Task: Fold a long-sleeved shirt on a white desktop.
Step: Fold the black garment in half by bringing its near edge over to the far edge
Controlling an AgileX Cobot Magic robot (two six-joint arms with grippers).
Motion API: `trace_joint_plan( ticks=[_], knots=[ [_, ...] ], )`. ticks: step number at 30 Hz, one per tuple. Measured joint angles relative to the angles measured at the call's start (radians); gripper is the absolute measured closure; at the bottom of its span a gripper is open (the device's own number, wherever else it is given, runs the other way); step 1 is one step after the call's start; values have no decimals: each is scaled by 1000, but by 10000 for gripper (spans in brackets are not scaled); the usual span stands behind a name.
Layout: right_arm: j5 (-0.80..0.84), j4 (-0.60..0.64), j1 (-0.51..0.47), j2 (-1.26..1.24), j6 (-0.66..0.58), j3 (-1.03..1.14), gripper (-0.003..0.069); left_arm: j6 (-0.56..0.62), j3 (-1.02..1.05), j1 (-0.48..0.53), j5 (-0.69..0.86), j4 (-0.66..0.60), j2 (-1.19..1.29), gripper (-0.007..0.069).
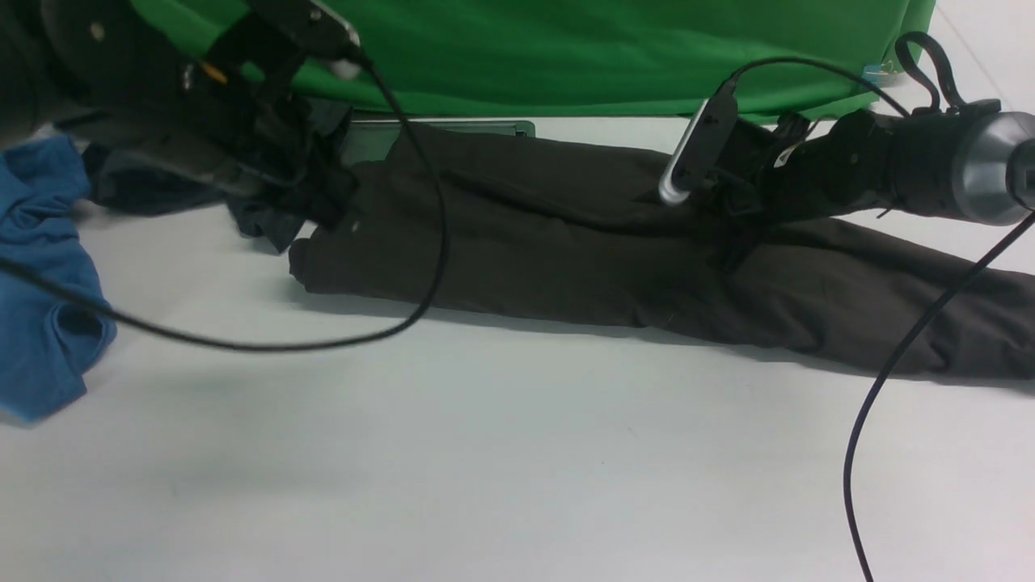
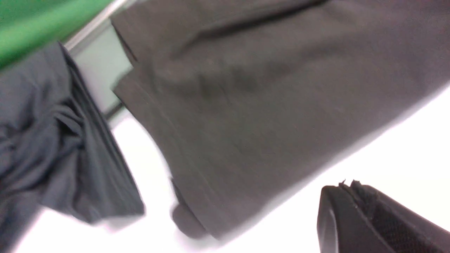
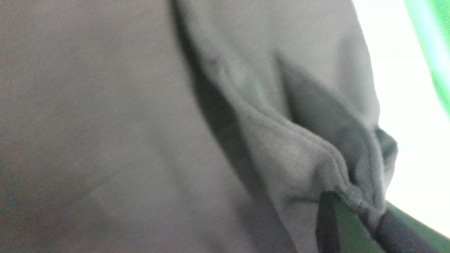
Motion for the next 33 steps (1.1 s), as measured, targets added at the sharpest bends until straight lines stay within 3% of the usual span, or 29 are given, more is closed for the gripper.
trace_joint_plan(
  ticks=[5, 14, 18, 22, 25, 29, 31, 33],
  knots=[
    [-37, 0, -16, 7, 50, -29, 617, 0, 53, -18, -9, 2, -36, 612],
    [-34, 1, -77, 84, 194, -166, 612, -43, 75, -170, 103, 91, -58, 613],
    [-36, 1, -97, 91, 215, -172, 485, -135, 77, -179, 104, 175, -58, 613],
    [25, 2, -105, 79, 247, -173, 231, -243, 77, -179, 112, 283, -58, 613],
    [109, 2, -107, 42, 315, -173, 154, -314, 77, -178, 111, 350, -58, 613],
    [293, 2, -107, -56, 505, -173, 199, -397, 76, -135, 89, 364, -58, 612],
    [446, 10, -103, -134, 636, -175, 329, -424, 65, -66, 63, 327, -56, 612],
    [515, 16, -82, -170, 676, -179, 463, -415, 49, 0, 4, 246, -41, 610]
  ],
)
